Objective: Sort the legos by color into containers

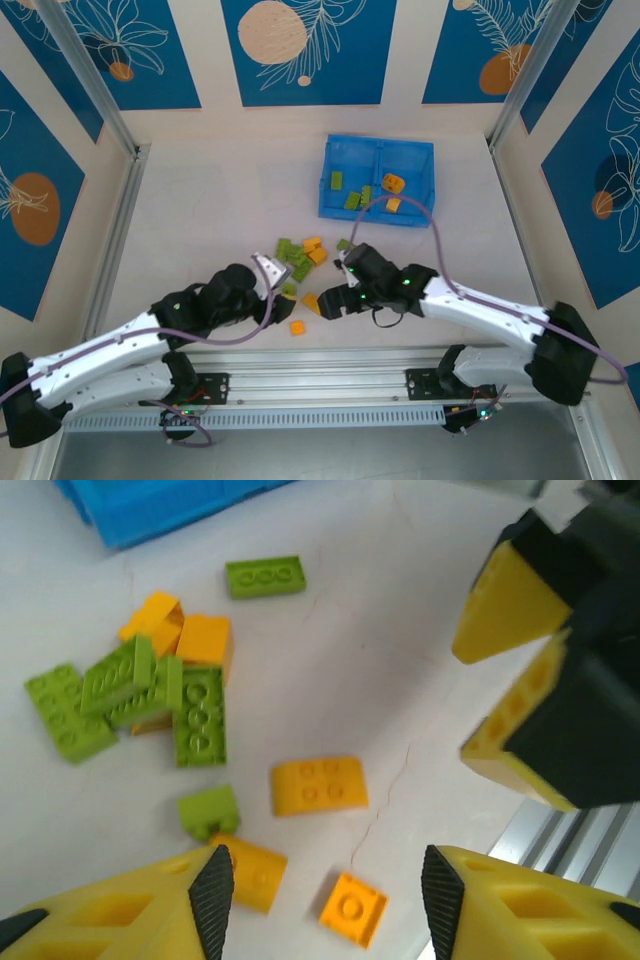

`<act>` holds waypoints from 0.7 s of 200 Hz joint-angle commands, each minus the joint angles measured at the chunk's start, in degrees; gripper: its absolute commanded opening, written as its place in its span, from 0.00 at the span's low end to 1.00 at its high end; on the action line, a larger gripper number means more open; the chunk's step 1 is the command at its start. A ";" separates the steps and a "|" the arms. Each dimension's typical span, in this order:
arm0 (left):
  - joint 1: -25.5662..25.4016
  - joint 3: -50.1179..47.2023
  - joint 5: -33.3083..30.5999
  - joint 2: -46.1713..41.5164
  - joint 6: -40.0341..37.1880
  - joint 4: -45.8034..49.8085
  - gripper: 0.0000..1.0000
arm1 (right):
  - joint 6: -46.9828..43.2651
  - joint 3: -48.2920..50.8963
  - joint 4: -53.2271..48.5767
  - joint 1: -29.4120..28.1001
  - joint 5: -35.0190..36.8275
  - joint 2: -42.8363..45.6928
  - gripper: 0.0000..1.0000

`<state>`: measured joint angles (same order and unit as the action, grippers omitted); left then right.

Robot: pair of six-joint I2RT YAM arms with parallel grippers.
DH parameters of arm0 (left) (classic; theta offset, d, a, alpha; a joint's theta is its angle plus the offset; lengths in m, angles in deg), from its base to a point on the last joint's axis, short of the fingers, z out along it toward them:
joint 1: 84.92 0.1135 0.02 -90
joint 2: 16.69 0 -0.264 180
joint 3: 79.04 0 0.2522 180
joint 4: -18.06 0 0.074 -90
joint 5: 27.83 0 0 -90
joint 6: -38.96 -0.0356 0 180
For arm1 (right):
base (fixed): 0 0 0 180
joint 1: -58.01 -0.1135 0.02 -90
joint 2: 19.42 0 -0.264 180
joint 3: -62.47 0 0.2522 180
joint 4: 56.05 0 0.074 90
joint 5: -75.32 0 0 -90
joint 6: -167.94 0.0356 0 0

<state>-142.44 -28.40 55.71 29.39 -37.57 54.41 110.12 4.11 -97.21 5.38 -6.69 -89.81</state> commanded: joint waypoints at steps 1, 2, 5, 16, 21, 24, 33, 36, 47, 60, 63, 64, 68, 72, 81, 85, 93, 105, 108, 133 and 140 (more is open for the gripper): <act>0.04 -3.20 -1.90 -6.58 2.62 3.75 0.56 | -6.05 -3.67 4.52 -1.09 3.30 -6.84 0.91; 0.04 -3.30 -2.07 -6.73 2.75 3.94 0.56 | -6.29 -3.99 4.58 -1.19 3.20 -7.63 0.91; 0.11 -3.45 -2.69 -7.31 2.97 4.84 0.57 | -6.57 -4.40 4.62 -1.22 3.01 -8.40 0.91; 0.10 -3.73 -5.13 -8.91 3.87 8.12 0.57 | -8.12 -5.96 5.14 -1.64 2.51 -11.84 0.91; 0.08 -3.83 -6.27 -9.59 4.32 9.52 0.57 | -8.62 -6.52 5.39 -1.80 2.48 -13.30 0.91; 0.09 -3.88 -6.73 -9.96 4.53 10.12 0.58 | -8.97 -6.88 5.50 -1.85 2.46 -14.50 0.91; 0.16 -4.23 -8.27 -11.08 5.08 11.35 0.58 | -9.80 -8.12 5.72 -2.00 2.11 -17.15 0.91; 0.11 -4.38 -8.64 -11.50 5.15 11.56 0.58 | -10.09 -8.44 5.88 -2.10 2.00 -17.96 0.91; 0.12 -5.07 -9.59 -12.83 5.56 11.86 0.59 | -11.21 -9.33 6.65 -2.11 1.22 -20.56 0.90; 0.12 -5.67 -10.42 -14.33 5.98 11.62 0.64 | -12.28 -10.40 7.01 -2.14 0.84 -23.31 0.86; 0.13 -5.82 -10.47 -14.66 6.03 11.54 0.66 | -12.48 -10.68 6.91 -2.11 0.92 -23.93 0.85; 0.09 -5.84 -10.44 -14.82 6.03 11.52 0.66 | -12.49 -10.81 6.83 -2.12 0.95 -24.14 0.84; 0.12 -6.04 -10.56 -15.07 6.03 11.39 0.67 | -12.67 -11.26 6.63 -2.13 1.07 -25.03 0.83; 0.12 -6.11 -10.34 -15.34 6.04 11.30 0.68 | -12.75 -11.67 6.30 -2.14 1.37 -25.91 0.81; 0.12 -6.21 -10.28 -15.72 5.96 11.25 0.74 | -12.85 -12.67 5.47 -2.22 2.20 -27.47 0.78; 0.12 -6.17 -10.13 -15.72 5.76 11.33 0.78 | -12.83 -13.02 5.11 -2.31 2.58 -28.31 0.75; 0.12 -6.04 -9.73 -15.76 5.43 11.42 0.84 | -12.85 -13.27 4.91 -2.48 2.84 -29.04 0.71; 0.12 -5.98 -9.44 -15.63 5.18 11.59 0.88 | -13.00 -13.19 4.94 -2.98 3.81 -29.98 0.65; 0.12 -6.02 -9.33 -15.67 5.16 11.64 0.88 | -12.94 -13.15 4.90 -3.11 4.18 -30.18 0.63; 0.12 -6.35 -8.19 -15.65 4.26 10.88 0.92 | -12.25 -14.05 2.91 -5.06 10.32 -31.93 0.53; 0.12 -6.54 -7.59 -15.73 3.90 10.29 0.93 | -11.94 -14.34 2.30 -5.27 11.34 -32.29 0.51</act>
<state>-142.44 -34.27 47.10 14.12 -32.11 65.37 98.10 -8.59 -92.59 2.04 -0.53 -119.68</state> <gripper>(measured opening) 0.913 0.542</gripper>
